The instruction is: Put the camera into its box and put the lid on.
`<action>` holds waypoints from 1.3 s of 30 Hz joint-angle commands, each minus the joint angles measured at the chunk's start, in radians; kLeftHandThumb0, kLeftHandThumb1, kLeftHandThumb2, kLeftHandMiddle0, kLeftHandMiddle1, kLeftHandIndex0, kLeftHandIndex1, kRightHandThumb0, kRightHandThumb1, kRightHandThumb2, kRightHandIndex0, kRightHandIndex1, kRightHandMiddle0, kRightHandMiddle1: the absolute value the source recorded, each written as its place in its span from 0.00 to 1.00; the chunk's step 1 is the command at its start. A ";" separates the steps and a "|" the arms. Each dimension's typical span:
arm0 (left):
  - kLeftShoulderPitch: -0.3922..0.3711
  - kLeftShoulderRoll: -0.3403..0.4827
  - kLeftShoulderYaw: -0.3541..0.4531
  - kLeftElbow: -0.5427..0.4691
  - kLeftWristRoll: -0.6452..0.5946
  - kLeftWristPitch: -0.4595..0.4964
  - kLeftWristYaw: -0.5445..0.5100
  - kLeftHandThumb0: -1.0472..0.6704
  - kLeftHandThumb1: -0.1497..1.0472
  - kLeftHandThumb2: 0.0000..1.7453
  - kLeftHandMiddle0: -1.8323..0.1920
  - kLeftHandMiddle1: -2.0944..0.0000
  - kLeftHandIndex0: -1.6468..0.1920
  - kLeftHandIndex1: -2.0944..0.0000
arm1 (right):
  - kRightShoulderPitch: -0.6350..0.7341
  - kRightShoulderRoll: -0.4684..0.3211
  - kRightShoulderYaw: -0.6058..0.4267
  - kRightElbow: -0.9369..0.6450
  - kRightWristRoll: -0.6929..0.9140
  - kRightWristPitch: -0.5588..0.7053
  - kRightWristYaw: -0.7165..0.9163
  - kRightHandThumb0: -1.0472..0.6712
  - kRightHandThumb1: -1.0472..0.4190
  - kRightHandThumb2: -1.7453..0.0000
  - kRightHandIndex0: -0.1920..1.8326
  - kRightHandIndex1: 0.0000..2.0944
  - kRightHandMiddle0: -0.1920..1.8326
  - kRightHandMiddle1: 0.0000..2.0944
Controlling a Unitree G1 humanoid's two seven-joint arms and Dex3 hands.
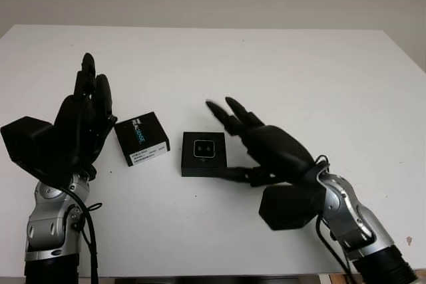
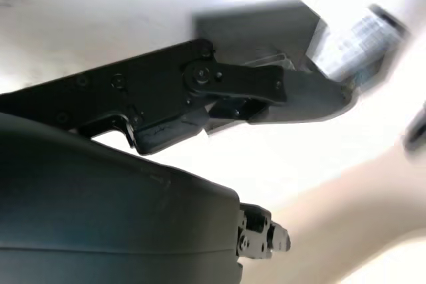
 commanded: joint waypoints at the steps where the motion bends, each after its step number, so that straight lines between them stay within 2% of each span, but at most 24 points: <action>1: -0.016 0.024 0.007 0.017 0.029 -0.045 0.007 0.21 1.00 0.30 0.96 0.97 0.96 0.98 | -0.050 0.023 -0.064 -0.018 0.076 0.052 0.004 0.20 0.00 0.71 0.00 0.02 0.01 0.02; 5: -0.025 0.057 0.005 0.069 0.075 -0.115 0.008 0.23 1.00 0.23 0.86 0.94 0.88 0.95 | -0.121 0.037 -0.126 0.000 0.147 0.117 -0.006 0.19 0.00 0.69 0.02 0.02 0.02 0.02; 7: -0.031 0.077 0.001 0.096 0.105 -0.145 0.012 0.24 1.00 0.18 0.78 0.91 0.82 0.92 | -0.149 0.036 -0.141 0.011 0.150 0.124 -0.021 0.18 0.00 0.67 0.03 0.03 0.03 0.03; 10: -0.029 0.131 -0.024 0.117 0.193 -0.154 0.021 0.22 1.00 0.14 0.72 0.89 0.78 0.89 | -0.176 0.040 -0.158 0.041 0.158 0.106 -0.044 0.19 0.00 0.65 0.04 0.04 0.04 0.03; 14: -0.021 0.213 -0.052 0.140 0.256 -0.142 -0.036 0.15 1.00 0.06 0.75 0.94 0.80 0.92 | -0.200 0.054 -0.185 0.061 0.207 0.146 -0.041 0.20 0.00 0.64 0.03 0.03 0.03 0.03; 18: -0.019 0.310 -0.087 0.175 0.278 -0.144 -0.157 0.10 0.97 0.03 0.87 0.99 0.89 0.97 | -0.213 0.090 -0.241 0.067 0.356 0.232 0.002 0.22 0.00 0.67 0.00 0.01 0.01 0.01; 20: -0.022 0.337 -0.110 0.182 0.311 -0.155 -0.176 0.08 0.97 0.03 0.91 0.99 0.92 0.98 | -0.217 0.102 -0.260 0.078 0.412 0.244 0.021 0.22 0.00 0.64 0.00 0.00 0.00 0.00; 23: -0.036 0.369 -0.157 0.201 0.379 -0.181 -0.185 0.07 0.96 0.03 0.93 0.99 0.92 0.98 | -0.228 0.116 -0.279 0.092 0.460 0.284 0.023 0.24 0.00 0.58 0.00 0.00 0.00 0.00; 28: -0.070 0.377 -0.199 0.235 0.428 -0.195 -0.188 0.10 0.94 0.03 0.92 0.98 0.91 0.98 | -0.232 0.114 -0.278 0.103 0.474 0.295 0.029 0.24 0.00 0.57 0.00 0.00 0.00 0.00; 33: -0.107 0.360 -0.224 0.299 0.427 -0.239 -0.186 0.11 0.93 0.03 0.91 0.97 0.91 0.97 | -0.230 0.109 -0.269 0.105 0.462 0.290 0.037 0.25 0.00 0.56 0.00 0.00 0.00 0.00; 39: -0.127 0.364 -0.259 0.314 0.431 -0.225 -0.212 0.11 0.92 0.03 0.92 0.98 0.93 0.98 | -0.227 0.119 -0.269 0.108 0.458 0.289 0.025 0.25 0.00 0.56 0.00 0.00 0.00 0.00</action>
